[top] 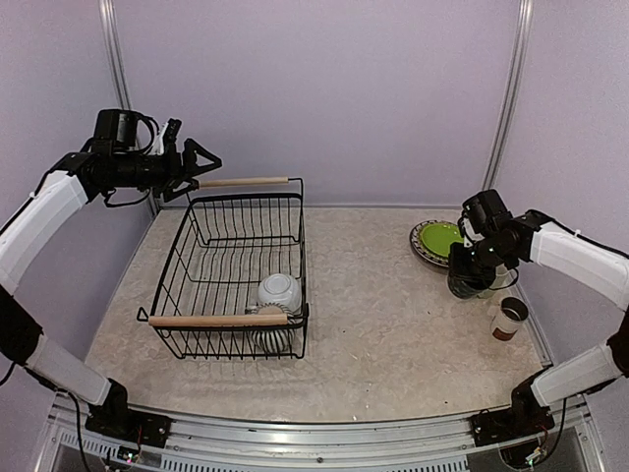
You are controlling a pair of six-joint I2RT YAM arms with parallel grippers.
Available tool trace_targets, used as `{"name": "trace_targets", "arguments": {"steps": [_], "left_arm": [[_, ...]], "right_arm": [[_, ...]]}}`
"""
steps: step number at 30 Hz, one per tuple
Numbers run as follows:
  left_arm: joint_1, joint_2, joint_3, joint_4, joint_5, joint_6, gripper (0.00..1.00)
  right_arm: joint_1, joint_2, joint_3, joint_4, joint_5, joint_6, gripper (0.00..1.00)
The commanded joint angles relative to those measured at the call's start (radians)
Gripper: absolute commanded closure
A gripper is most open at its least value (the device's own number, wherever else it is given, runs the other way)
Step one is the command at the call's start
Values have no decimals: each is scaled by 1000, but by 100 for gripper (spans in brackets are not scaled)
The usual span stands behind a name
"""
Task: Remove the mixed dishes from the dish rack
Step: Place the cup at the center of the board.
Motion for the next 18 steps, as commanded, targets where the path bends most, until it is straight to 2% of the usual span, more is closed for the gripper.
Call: {"name": "trace_targets", "arguments": {"steps": [1, 4, 9, 18], "left_arm": [[-5, -50, -25, -21, -106, 19, 1], [-5, -63, -37, -25, -142, 19, 1], [-4, -67, -22, -81, -219, 38, 1], [-5, -58, -25, -104, -187, 42, 1]], "right_arm": [[-35, 75, 2, 54, -37, -36, 100], [-54, 133, 3, 82, -88, -58, 100], [-57, 227, 40, 89, -90, -84, 100], [-85, 345, 98, 107, -92, -126, 100]]}}
